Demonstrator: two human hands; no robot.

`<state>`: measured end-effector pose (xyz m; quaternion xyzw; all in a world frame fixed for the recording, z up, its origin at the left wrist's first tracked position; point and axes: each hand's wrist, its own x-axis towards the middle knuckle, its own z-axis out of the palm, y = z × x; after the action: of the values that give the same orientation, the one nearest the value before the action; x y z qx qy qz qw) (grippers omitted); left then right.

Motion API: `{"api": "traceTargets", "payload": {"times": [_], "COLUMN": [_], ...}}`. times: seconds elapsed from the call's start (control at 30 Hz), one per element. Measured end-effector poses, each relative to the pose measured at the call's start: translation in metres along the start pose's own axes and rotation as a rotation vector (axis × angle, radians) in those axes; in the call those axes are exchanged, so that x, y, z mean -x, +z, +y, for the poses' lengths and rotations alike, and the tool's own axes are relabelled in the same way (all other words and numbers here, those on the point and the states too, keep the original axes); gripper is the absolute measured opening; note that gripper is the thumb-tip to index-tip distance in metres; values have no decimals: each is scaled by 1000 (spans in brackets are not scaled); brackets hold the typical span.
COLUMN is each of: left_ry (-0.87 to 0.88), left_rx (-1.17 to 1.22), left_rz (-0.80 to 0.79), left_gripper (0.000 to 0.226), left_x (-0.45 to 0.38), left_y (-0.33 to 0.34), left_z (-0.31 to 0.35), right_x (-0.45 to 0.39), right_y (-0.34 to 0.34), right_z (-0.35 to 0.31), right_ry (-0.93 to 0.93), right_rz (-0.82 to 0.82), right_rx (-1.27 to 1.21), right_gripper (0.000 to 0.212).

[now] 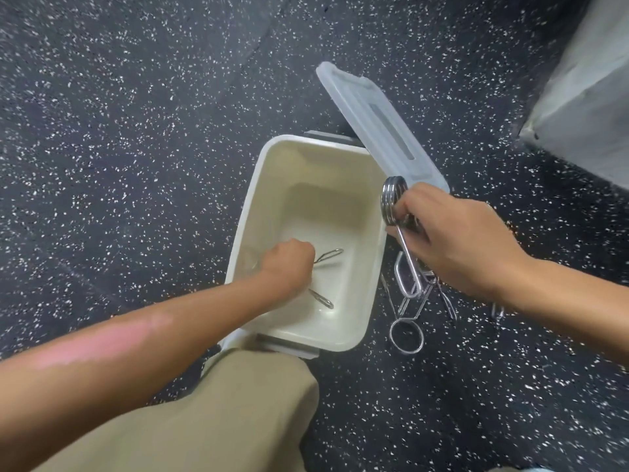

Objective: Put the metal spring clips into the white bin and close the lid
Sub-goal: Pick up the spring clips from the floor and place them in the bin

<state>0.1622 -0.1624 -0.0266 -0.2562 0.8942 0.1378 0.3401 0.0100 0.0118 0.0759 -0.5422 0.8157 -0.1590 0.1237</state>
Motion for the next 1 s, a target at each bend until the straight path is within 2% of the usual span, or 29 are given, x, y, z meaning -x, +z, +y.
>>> {"api": "traceTargets", "payload": {"times": [0.17, 0.27, 0.3, 0.43, 0.5, 0.63, 0.83, 1.0], "left_ry": [-1, 16, 18, 56, 81, 99, 77, 77], "left_rx": [-49, 6, 29, 89, 206, 383, 466, 564], "left_rz": [-41, -25, -6, 191, 240, 252, 242, 190], "left_gripper": [28, 16, 13, 36, 38, 35, 38, 42], "left_x": [1, 6, 10, 38, 54, 76, 87, 88], "left_y": [8, 4, 1, -12, -19, -32, -44, -50], "left_z": [-2, -8, -10, -21, -25, -29, -37, -38], "right_x": [-10, -15, -18, -39, -54, -87, -121, -139], "right_y": [7, 8, 8, 10, 13, 30, 59, 99], "right_z": [-3, -5, -6, -14, -18, -23, -42, -40], "right_ry": [-31, -67, -78, -166, -239, -382, -586, -707], "right_rz": [33, 36, 39, 72, 81, -10, -270, -389], "right_rx": [11, 35, 45, 121, 157, 281, 550, 691], "right_gripper": [16, 15, 14, 11, 9, 5, 23, 18]}}
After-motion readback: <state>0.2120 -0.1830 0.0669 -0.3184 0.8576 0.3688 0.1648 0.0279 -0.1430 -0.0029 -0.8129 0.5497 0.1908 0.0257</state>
